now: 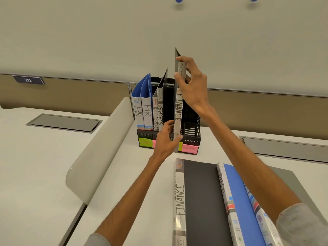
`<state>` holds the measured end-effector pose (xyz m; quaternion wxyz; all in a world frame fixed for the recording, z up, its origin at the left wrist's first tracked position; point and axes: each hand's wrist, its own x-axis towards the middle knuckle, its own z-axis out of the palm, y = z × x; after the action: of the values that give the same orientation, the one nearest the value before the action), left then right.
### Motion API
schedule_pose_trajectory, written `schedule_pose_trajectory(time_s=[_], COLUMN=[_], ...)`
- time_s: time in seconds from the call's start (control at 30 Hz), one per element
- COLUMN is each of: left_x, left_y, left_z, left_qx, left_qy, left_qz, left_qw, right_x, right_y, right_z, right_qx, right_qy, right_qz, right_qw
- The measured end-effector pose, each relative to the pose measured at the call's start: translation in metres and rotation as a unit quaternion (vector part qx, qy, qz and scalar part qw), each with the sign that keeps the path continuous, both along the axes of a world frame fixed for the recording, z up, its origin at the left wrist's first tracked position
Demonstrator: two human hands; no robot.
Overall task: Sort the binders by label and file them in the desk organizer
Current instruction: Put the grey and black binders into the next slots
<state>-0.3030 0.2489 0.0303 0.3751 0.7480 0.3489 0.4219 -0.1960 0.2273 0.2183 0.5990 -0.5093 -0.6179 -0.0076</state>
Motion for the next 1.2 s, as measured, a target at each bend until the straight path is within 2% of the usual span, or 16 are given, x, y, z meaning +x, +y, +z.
schedule_pose_trajectory(time_s=[0.3,0.67,0.83,1.03,1.2], left_x=[-0.01,0.002,0.016,0.033,0.039], left_y=[0.02,0.054,0.064,0.07,0.075], left_z=[-0.047,-0.044,-0.042,-0.042,-0.044], left_qx=[-0.056,-0.037,-0.01,0.054,0.035], left_qy=[0.153,0.286,0.29,0.333,0.329], left_qz=[-0.014,0.016,0.09,0.183,0.22], left_qw=[0.987,0.957,0.953,0.924,0.918], right_x=[0.014,0.024,0.03,0.04,0.034], right_y=[0.029,0.063,0.077,0.092,0.097], right_z=[0.003,-0.002,-0.003,-0.003,-0.026], right_qx=[-0.005,-0.009,-0.004,0.015,0.027], right_qy=[-0.007,-0.002,0.003,0.015,0.017], right_qz=[-0.022,-0.047,-0.066,-0.109,-0.095], right_qw=[1.0,0.999,0.998,0.994,0.995])
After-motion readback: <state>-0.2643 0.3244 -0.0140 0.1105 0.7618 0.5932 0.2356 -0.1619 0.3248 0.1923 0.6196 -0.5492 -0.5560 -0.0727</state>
